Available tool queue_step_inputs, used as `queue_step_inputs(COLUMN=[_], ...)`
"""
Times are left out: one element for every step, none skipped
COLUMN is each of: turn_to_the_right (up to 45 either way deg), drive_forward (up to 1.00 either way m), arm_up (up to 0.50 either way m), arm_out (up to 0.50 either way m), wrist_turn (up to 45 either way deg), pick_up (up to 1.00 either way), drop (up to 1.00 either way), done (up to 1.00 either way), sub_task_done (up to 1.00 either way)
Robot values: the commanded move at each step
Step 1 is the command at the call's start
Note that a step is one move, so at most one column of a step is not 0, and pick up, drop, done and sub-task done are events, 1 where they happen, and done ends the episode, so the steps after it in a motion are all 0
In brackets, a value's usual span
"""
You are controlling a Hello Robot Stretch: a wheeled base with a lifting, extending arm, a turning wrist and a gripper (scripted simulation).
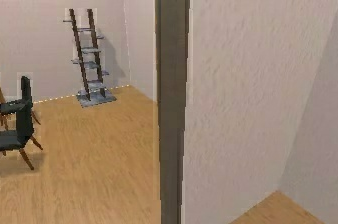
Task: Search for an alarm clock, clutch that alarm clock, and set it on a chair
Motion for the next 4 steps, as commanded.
queue_step_inputs(turn_to_the_right=[-24.0, 0.0, -3.0, 0.0], drive_forward=[0.0, 0.85, 0.0, 1.0], arm_up=[0.0, 0.0, 0.0, 0.0], arm_out=[0.0, 0.0, 0.0, 0.0], wrist_turn=[0.0, 0.0, 0.0, 0.0], pick_up=[0.0, 0.0, 0.0, 0.0], drop=[0.0, 0.0, 0.0, 0.0], done=[0.0, 0.0, 0.0, 0.0], sub_task_done=[0.0, 0.0, 0.0, 0.0])
